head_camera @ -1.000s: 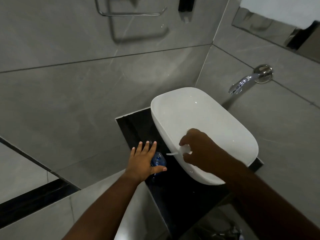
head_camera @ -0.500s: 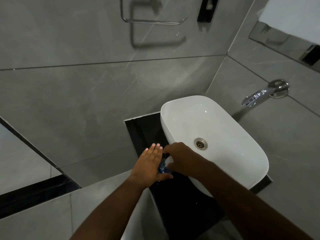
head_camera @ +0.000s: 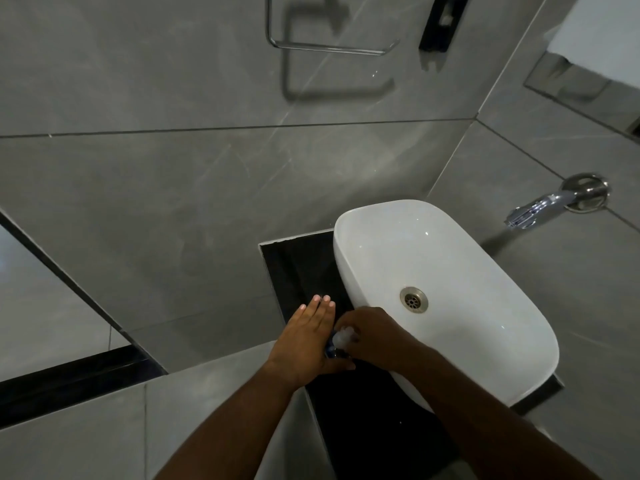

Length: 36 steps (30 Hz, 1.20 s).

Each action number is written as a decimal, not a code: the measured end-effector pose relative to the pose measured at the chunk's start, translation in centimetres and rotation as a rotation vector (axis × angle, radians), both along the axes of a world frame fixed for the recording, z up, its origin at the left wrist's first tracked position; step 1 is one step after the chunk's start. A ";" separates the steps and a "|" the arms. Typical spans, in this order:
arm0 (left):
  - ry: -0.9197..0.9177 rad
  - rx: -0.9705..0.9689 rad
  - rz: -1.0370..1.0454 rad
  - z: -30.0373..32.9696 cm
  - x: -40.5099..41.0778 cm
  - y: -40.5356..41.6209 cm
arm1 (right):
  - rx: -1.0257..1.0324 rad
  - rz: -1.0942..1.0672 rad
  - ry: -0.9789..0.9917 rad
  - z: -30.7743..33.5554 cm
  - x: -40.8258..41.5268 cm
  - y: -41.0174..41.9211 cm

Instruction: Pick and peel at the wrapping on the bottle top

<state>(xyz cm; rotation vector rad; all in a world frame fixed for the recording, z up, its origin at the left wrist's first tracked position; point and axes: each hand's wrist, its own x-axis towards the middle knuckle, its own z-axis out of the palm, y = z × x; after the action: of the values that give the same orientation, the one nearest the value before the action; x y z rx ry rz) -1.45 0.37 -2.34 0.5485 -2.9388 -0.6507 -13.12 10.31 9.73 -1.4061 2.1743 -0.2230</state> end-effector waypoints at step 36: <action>0.002 -0.047 -0.128 -0.2 0.1 -1.4 | -0.088 -0.070 -0.048 -2.8 -0.7 1.2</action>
<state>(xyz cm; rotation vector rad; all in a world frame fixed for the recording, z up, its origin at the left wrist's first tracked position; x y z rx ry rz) -1.39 -1.02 -2.50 0.3580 -2.9979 -0.5915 -13.82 11.47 6.96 -1.3581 2.2003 -0.3786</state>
